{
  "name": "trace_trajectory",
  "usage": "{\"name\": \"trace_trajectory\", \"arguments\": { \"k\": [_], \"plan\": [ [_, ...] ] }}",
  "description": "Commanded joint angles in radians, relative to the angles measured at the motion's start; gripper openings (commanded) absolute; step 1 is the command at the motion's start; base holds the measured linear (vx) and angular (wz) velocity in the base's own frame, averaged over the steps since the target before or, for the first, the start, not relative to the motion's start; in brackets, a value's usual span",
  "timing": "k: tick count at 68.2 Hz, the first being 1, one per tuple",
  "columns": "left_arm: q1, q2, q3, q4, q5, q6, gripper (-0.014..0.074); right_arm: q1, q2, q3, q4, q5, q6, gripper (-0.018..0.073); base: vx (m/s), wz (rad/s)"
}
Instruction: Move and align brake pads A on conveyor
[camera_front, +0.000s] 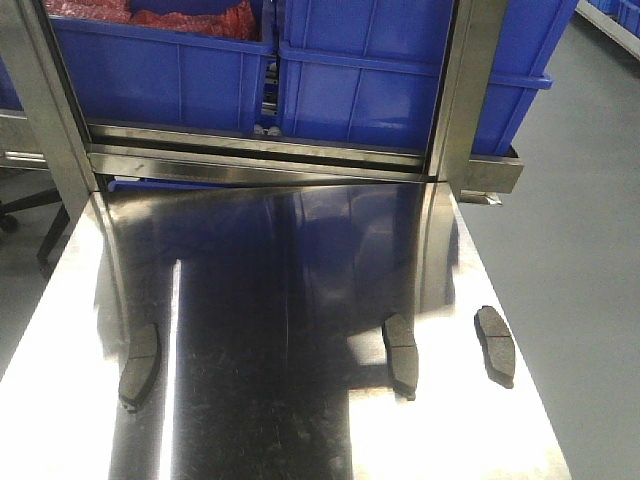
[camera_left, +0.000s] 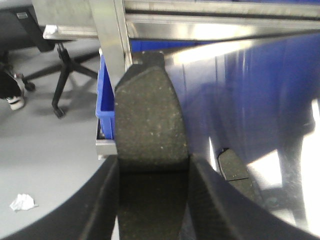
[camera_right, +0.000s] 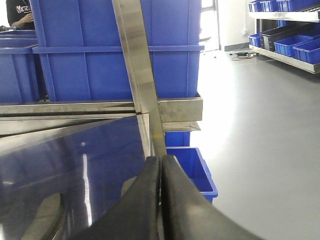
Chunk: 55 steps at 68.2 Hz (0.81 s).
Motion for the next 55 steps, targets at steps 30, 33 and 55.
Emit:
{"name": "trace_trajectory", "arguments": {
  "k": [30, 33, 55],
  "plan": [
    [-0.006, -0.033, -0.028, -0.011, -0.061, 0.001, 0.0066, -0.006, -0.016, 0.019, -0.007, -0.074, -0.006, -0.0002, 0.0, 0.0],
    [-0.006, -0.033, -0.028, -0.011, -0.061, 0.001, 0.0066, -0.006, -0.016, 0.019, -0.007, -0.074, -0.006, -0.0002, 0.0, 0.0],
    [-0.006, -0.033, -0.028, -0.011, -0.061, 0.001, 0.0066, -0.006, -0.016, 0.019, -0.007, -0.074, -0.006, -0.0002, 0.0, 0.0]
  ]
}}
